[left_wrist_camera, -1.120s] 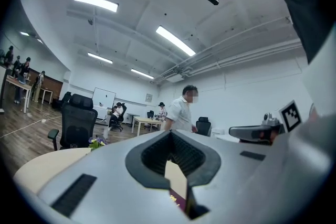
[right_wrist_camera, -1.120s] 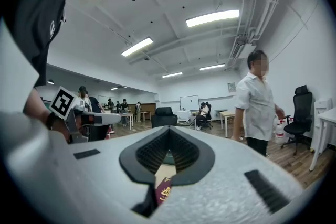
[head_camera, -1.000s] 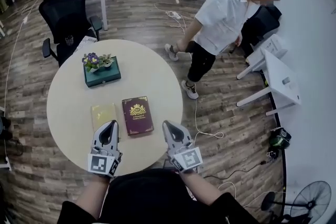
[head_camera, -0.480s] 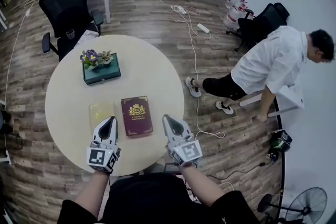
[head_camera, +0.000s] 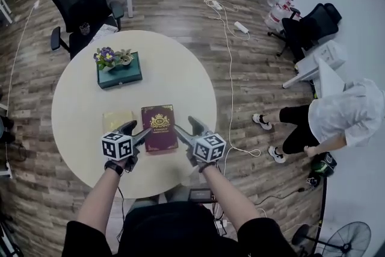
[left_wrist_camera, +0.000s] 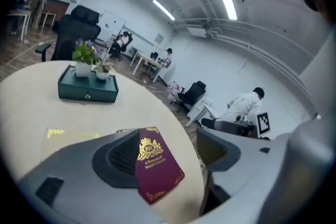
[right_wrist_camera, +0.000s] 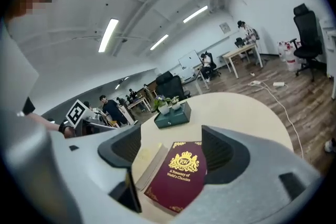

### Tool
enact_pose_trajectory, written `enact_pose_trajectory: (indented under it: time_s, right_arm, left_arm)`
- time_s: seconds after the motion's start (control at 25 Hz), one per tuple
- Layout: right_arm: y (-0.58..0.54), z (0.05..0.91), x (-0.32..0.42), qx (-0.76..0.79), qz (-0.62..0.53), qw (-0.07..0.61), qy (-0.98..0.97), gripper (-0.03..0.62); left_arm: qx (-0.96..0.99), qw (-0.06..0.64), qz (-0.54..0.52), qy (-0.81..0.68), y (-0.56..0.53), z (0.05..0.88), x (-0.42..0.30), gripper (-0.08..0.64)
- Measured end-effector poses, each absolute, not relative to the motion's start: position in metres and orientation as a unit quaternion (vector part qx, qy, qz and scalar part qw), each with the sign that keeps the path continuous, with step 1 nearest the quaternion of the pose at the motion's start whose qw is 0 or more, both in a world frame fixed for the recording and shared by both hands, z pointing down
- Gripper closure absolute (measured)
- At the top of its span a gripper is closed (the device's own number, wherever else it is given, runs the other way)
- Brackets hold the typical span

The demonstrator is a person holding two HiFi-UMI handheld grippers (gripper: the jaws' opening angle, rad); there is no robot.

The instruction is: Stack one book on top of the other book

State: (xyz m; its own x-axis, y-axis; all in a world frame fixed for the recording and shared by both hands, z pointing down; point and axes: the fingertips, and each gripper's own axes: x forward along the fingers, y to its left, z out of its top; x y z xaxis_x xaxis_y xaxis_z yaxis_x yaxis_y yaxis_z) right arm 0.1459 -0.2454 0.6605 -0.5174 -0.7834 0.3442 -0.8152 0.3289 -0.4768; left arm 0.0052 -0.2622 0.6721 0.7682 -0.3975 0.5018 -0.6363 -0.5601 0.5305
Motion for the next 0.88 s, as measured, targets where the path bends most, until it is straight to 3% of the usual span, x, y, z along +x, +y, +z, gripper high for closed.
enact_pose_trajectory:
  time_s: [0.32,0.88]
  right_arm:
    - [-0.254,0.764,0.145,0.458,0.415,0.107,-0.779,0.242]
    - [-0.245,0.845,0.137,0.407,0.5,0.187,-0.742,0.328]
  left_arm:
    - [0.8,0.459,0.293,-0.252,-0.249,0.769,0.011,0.244]
    - [0.708,0.51,0.407,-0.27,-0.243,0.841,0.01,0.276]
